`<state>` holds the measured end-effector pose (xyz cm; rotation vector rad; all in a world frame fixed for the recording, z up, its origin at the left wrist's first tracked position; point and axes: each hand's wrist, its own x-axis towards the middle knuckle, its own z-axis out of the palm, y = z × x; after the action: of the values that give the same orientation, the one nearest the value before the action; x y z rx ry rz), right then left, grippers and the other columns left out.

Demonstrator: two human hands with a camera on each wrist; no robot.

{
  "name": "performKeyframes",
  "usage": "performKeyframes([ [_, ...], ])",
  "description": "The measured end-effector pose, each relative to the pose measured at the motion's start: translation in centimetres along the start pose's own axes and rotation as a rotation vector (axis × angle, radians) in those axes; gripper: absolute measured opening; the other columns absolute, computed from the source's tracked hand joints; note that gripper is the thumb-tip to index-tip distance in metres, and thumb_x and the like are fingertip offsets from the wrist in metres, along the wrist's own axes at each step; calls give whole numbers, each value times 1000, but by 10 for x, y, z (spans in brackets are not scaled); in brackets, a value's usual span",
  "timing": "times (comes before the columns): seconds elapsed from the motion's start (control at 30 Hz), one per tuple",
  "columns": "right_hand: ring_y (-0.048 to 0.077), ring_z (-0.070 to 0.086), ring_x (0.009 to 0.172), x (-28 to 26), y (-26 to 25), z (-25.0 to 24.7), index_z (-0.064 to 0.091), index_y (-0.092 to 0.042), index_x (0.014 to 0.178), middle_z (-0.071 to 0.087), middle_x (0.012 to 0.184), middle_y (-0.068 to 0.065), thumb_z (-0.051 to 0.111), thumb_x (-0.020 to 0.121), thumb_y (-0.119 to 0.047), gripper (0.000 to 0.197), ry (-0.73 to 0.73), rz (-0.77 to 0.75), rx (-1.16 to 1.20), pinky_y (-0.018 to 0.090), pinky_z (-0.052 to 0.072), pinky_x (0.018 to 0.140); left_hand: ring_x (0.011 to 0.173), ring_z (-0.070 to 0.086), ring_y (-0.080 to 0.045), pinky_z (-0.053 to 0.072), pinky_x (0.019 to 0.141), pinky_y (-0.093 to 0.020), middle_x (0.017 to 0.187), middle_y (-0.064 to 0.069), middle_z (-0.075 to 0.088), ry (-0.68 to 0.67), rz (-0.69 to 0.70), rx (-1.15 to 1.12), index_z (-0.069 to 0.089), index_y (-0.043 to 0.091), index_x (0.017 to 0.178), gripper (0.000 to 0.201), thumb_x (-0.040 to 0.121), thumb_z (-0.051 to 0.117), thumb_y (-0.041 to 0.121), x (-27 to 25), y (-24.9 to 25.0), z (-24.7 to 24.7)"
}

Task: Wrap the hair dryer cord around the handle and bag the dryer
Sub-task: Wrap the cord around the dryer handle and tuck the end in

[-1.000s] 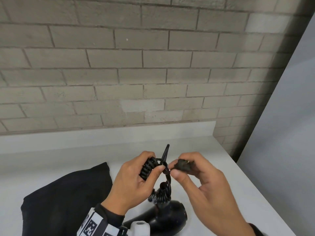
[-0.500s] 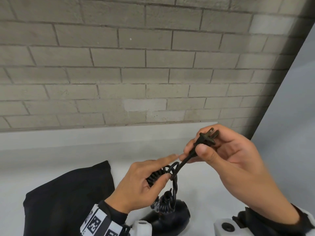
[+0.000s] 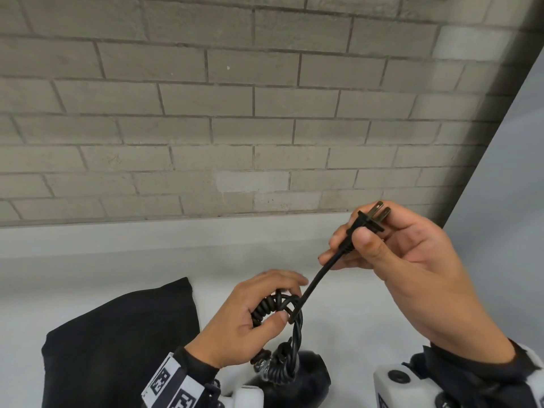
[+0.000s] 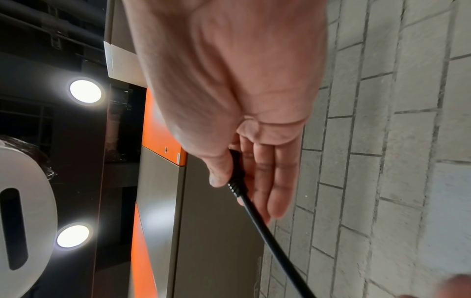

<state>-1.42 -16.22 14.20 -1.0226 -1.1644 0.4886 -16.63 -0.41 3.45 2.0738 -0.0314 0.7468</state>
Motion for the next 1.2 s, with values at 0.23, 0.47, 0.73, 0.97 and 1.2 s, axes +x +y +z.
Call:
performKeyframes([
  [0.23, 39, 71, 76, 4, 2, -3, 62, -8, 95, 70, 85, 14, 68, 82, -31, 27, 40, 19, 51, 37, 58, 69, 94, 67, -29, 50, 89, -40, 108, -17, 66, -82, -161, -492, 54, 6, 114, 28, 89, 67, 8, -5, 7, 10],
  [0.47, 40, 71, 77, -2, -4, -1, 62, -9, 94, 70, 84, 15, 71, 82, -33, 29, 53, -35, 35, 37, 57, 70, 74, 53, -11, 45, 73, -26, 85, 9, 57, 84, -195, -343, 57, 23, 103, 28, 83, 74, 33, -4, 6, 17],
  [0.73, 39, 71, 75, -3, -15, 2, 63, -11, 94, 70, 83, 14, 70, 82, -33, 26, 81, -85, 7, 39, 58, 69, 86, 68, -10, 53, 81, -23, 93, 7, 72, 182, -222, -269, 59, 27, 86, 37, 63, 87, 34, -2, 10, 14],
  [0.97, 38, 72, 71, 9, -24, 3, 61, -2, 92, 70, 79, 16, 61, 82, -20, 21, 141, -65, -51, 36, 59, 63, 74, 69, -8, 53, 74, -18, 87, 1, 73, 127, -171, -195, 60, 35, 79, 37, 61, 91, 28, 0, 23, 7],
  [1.2, 25, 70, 58, 24, 17, -4, 49, -14, 122, 74, 81, 15, 63, 88, -14, 37, 349, 154, 13, 29, 58, 55, 59, 63, -9, 50, 62, -20, 69, 7, 68, 127, -73, 15, 63, 24, 87, 27, 75, 85, 34, -5, 24, 6],
])
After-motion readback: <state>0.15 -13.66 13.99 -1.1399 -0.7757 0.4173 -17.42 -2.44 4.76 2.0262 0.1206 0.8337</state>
